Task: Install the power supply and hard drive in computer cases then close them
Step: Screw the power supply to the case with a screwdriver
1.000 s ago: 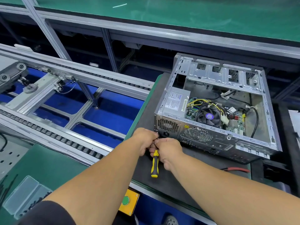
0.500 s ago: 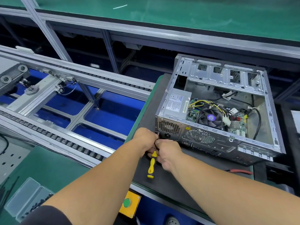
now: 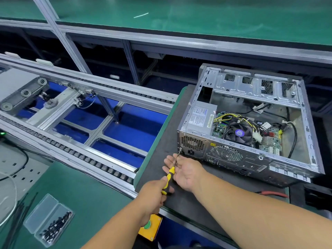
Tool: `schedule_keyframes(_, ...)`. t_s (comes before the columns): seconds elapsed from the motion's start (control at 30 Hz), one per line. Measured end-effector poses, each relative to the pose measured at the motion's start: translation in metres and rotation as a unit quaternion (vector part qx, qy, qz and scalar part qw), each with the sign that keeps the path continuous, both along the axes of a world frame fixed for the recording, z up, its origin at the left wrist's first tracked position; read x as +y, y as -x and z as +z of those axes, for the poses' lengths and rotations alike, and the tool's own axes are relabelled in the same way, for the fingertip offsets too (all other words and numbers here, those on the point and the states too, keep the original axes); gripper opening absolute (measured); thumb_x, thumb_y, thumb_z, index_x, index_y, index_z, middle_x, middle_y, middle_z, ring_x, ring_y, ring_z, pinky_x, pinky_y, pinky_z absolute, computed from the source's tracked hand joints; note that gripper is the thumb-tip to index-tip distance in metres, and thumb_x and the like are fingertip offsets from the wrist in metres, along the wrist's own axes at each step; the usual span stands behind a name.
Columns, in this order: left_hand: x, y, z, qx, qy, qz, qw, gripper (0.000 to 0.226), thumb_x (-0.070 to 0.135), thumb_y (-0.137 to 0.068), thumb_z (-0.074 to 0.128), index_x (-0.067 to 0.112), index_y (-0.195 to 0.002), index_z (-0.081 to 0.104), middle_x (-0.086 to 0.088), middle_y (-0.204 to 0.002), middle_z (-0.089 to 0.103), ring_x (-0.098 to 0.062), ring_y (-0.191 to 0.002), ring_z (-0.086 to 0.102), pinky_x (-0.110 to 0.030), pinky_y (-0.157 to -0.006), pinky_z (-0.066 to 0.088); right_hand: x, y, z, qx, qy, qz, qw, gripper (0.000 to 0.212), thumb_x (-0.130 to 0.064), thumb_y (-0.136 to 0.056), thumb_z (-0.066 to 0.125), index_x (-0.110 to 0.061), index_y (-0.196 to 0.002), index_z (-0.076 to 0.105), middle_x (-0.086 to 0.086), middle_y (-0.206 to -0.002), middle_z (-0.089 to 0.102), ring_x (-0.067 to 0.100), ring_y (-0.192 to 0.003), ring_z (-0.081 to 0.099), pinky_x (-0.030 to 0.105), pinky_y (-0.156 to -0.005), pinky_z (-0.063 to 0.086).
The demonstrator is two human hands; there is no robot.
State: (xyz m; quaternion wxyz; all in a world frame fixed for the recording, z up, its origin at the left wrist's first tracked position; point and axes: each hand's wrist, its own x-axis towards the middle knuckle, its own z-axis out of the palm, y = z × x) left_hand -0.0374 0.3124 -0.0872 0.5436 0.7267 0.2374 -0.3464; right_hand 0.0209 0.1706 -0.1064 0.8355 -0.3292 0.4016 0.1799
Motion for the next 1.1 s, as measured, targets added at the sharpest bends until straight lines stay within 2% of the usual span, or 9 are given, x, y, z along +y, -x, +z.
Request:
schedule_keyframes(0.1, -0.001, 0.002, -0.003, -0.019, 0.025, 0.028, 0.999, 0.045, 0.046, -0.103, 0.052, 0.008, -0.095, 0.075, 0.002, -0.058, 0.042, -0.011, -0.048, 0.032, -0.024, -0.047, 0.025, -0.002, 0.001, -0.002, -0.015, -0.006, 0.013, 1.0, 0.021, -0.009, -0.11, 0.039, -0.005, -0.108, 0.06, 0.015, -0.079, 0.076, 0.029, -0.071, 0.076, 0.049, -0.075, 0.057)
schedule_keyframes(0.23, -0.005, 0.008, -0.01, -0.15, -0.093, -0.015, 0.984, 0.029, 0.041, -0.091, 0.072, 0.018, -0.079, 0.06, 0.006, -0.066, 0.053, -0.009, -0.057, 0.043, -0.026, -0.056, 0.034, -0.006, 0.002, -0.005, -0.04, 0.075, 0.084, 0.993, 0.01, -0.014, -0.102, 0.063, -0.006, -0.107, 0.062, 0.014, -0.081, 0.075, 0.028, -0.072, 0.076, 0.048, -0.077, 0.062)
schedule_keyframes(0.33, -0.01, 0.011, -0.016, -0.171, -0.13, -0.008, 0.977, 0.034, 0.041, -0.082, 0.081, 0.018, -0.081, 0.056, 0.004, -0.07, 0.054, -0.012, -0.061, 0.045, -0.028, -0.057, 0.036, -0.006, -0.003, -0.009, -0.046, 0.125, 0.089, 0.987, 0.007, -0.009, -0.099, 0.066, -0.006, -0.099, 0.06, 0.011, -0.071, 0.074, 0.025, -0.064, 0.074, 0.045, -0.074, 0.062)
schedule_keyframes(0.5, -0.006, 0.01, -0.011, -0.15, -0.107, -0.016, 0.983, 0.045, 0.059, -0.087, 0.07, 0.015, -0.084, 0.064, 0.007, -0.067, 0.055, -0.01, -0.06, 0.047, -0.027, -0.058, 0.039, -0.002, -0.005, -0.013, -0.056, 0.105, 0.064, 0.991, 0.016, -0.008, -0.107, 0.051, -0.002, -0.097, 0.062, 0.012, -0.07, 0.074, 0.026, -0.064, 0.075, 0.037, -0.059, 0.064)
schedule_keyframes(0.6, 0.001, 0.006, -0.007, -0.042, -0.007, 0.025, 0.999, 0.054, 0.058, -0.099, 0.052, 0.008, -0.096, 0.073, 0.008, -0.052, 0.042, -0.01, -0.044, 0.032, -0.023, -0.045, 0.027, 0.001, -0.005, -0.014, -0.059, 0.079, 0.052, 0.994, 0.02, -0.011, -0.109, 0.046, 0.0, -0.107, 0.063, 0.014, -0.08, 0.077, 0.029, -0.074, 0.078, 0.038, -0.062, 0.063)
schedule_keyframes(0.7, 0.005, 0.008, -0.011, 0.017, 0.045, 0.035, 0.998, 0.054, 0.051, -0.105, 0.044, 0.006, -0.103, 0.074, 0.002, -0.057, 0.035, -0.011, -0.046, 0.025, -0.023, -0.045, 0.019, 0.002, -0.005, -0.014, -0.059, 0.062, 0.047, 0.995, 0.021, -0.012, -0.11, 0.044, -0.001, -0.113, 0.062, 0.014, -0.086, 0.078, 0.03, -0.08, 0.078, 0.04, -0.069, 0.063)
schedule_keyframes(0.8, 0.003, 0.013, -0.017, -0.015, 0.044, 0.056, 0.997, 0.043, 0.045, -0.105, 0.049, 0.009, -0.097, 0.071, 0.002, -0.059, 0.039, -0.011, -0.049, 0.029, -0.025, -0.046, 0.023, 0.002, -0.004, -0.016, -0.059, 0.062, 0.049, 0.995, 0.019, -0.013, -0.109, 0.048, -0.003, -0.112, 0.063, 0.014, -0.089, 0.079, 0.029, -0.081, 0.078, 0.039, -0.068, 0.063)
schedule_keyframes(0.97, 0.0, 0.012, -0.024, -0.133, -0.067, 0.077, 0.986, 0.022, 0.032, -0.096, 0.07, 0.017, -0.081, 0.064, -0.001, -0.073, 0.057, -0.014, -0.067, 0.05, -0.029, -0.063, 0.04, 0.004, -0.004, -0.018, -0.068, 0.066, 0.044, 0.995, 0.019, -0.014, -0.108, 0.049, -0.003, -0.111, 0.064, 0.015, -0.092, 0.079, 0.029, -0.084, 0.078, 0.038, -0.065, 0.063)
schedule_keyframes(1.1, -0.002, 0.015, -0.019, -0.101, -0.029, 0.088, 0.991, 0.032, 0.039, -0.1, 0.063, 0.009, -0.09, 0.064, -0.003, -0.066, 0.048, -0.015, -0.057, 0.04, -0.031, -0.055, 0.035, 0.003, -0.005, -0.019, -0.069, 0.061, 0.04, 0.995, 0.018, -0.014, -0.108, 0.05, -0.002, -0.111, 0.064, 0.015, -0.091, 0.079, 0.029, -0.082, 0.079, 0.038, -0.061, 0.063)
